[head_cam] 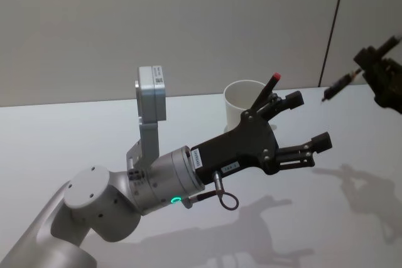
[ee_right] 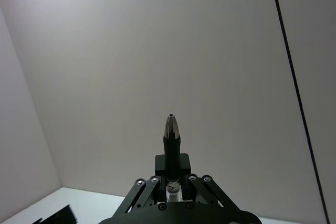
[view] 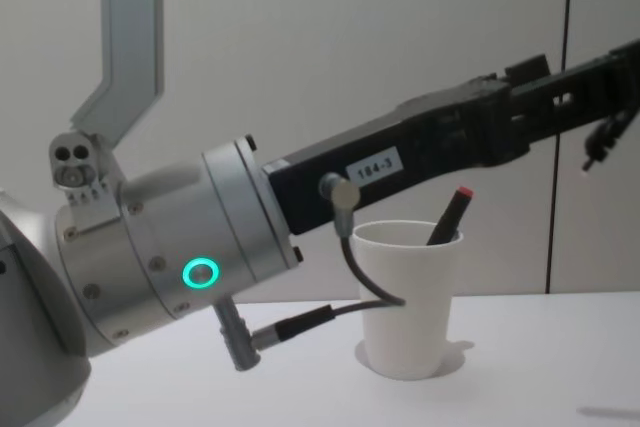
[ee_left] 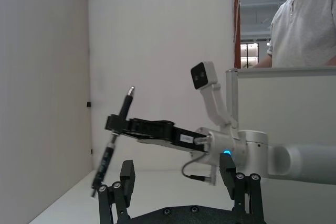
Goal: Place the pen into the pen holder.
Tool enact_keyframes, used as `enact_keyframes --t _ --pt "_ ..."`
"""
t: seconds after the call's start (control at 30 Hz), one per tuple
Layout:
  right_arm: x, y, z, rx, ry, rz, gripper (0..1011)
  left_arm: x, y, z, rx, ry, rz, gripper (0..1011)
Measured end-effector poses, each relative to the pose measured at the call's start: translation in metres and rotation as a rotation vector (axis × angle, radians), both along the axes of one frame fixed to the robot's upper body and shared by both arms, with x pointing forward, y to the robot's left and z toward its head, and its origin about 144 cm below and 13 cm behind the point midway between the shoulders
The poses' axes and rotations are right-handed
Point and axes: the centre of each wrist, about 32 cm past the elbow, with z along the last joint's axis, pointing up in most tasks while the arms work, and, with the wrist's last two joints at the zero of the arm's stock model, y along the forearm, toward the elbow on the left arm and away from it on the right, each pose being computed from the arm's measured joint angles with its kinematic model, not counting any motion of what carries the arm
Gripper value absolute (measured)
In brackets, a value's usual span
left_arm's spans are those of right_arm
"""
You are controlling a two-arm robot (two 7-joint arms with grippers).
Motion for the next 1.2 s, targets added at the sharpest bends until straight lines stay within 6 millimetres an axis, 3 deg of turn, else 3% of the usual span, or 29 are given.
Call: enact_keyframes --t 0.53,1.2 --pt "0.056 0.012 0.002 -0.029 -0.084 0.028 132 0.000 0.000 0.000 0.000 0.000 0.000 1001" --pt "0.098 0.036 -0.008 -0.065 -0.091 0.118 132 0.000 0.000 0.000 0.000 0.000 0.000 1001"
